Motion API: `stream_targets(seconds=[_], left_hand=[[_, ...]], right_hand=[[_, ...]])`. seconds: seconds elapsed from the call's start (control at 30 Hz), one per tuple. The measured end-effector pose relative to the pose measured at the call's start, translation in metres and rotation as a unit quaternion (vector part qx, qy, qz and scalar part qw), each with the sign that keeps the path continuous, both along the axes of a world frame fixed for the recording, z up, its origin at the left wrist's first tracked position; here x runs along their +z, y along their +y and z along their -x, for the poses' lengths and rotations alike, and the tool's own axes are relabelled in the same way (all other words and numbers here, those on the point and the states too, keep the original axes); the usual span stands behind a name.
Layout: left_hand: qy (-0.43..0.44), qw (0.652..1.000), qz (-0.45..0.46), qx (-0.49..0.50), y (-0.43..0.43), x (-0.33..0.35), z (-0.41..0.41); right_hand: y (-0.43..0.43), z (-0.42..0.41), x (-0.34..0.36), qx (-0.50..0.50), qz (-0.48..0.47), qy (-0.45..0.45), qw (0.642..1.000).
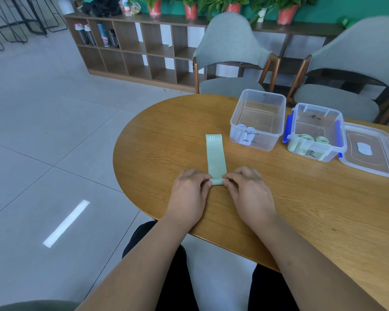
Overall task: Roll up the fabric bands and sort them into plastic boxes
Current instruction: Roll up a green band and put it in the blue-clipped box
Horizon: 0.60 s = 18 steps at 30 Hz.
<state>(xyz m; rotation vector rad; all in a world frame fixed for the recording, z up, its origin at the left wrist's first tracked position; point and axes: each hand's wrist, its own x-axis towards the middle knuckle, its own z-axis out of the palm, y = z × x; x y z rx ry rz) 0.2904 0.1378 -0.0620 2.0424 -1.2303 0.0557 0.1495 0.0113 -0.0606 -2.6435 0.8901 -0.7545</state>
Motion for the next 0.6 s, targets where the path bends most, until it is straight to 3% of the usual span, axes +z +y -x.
stream_targets(seconds=[0.27,0.6], left_hand=[[0.018,1.0,0.02,0.0,-0.0006,0.0045,0.0024],[0.015,1.0,0.002,0.002,-0.0036,0.0013,0.0016]], right_hand=[[-0.0002,-0.0011,0.0059,-0.001,-0.059,-0.037,0.998],[0.0043,-0.0024,0.001,-0.017,-0.006,0.009,1.0]])
